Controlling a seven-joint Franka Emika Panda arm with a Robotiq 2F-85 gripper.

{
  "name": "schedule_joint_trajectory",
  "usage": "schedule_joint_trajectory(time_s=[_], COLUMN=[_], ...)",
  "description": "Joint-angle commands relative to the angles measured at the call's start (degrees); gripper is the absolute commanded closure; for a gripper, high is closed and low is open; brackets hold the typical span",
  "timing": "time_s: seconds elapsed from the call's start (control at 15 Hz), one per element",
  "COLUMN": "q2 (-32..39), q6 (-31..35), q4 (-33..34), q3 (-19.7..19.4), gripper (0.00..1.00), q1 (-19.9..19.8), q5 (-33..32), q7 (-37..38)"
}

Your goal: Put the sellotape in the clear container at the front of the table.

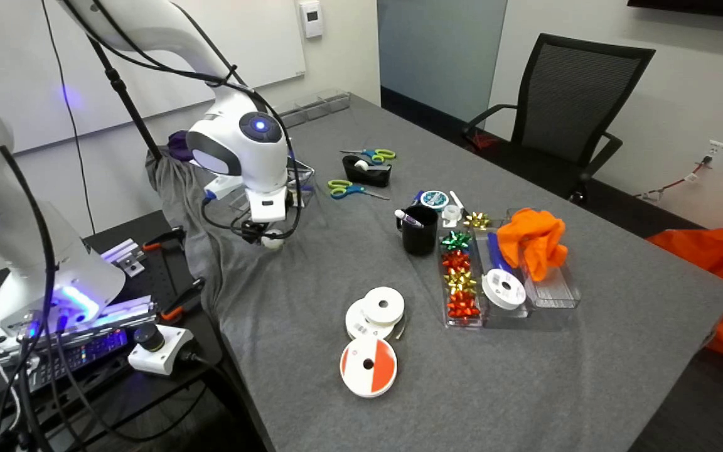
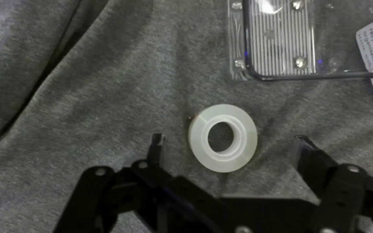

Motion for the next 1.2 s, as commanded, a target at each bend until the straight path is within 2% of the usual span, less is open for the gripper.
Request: schedule_joint_trajectory(time_s=[0.0,0.33,0.4,0.47,0.67,0.93,1.13], q2=[1.85,3.46,3.75,4.05,4.56,5.36,4.91], q6=[1.34,4.07,4.74,5.57,7.32,8.62,8.11], q4=[0.56,1.19,1.35,1.45,1.46,1.41,1.17], q3=[0.48,1.18,1.39,1.49,1.93,2.06,1.78], gripper=[0.0,0.0,0.07,0.26,0.38,0.67,0.69], q1=[0.43,0.75,0.78,0.97,1.12,1.34,1.31], q5=[1.96,5.29,6.48,7.27,8.73,8.74,8.15], q7=[-0.34,0.1,-0.13,-0.21,-0.3,-0.32,-0.31])
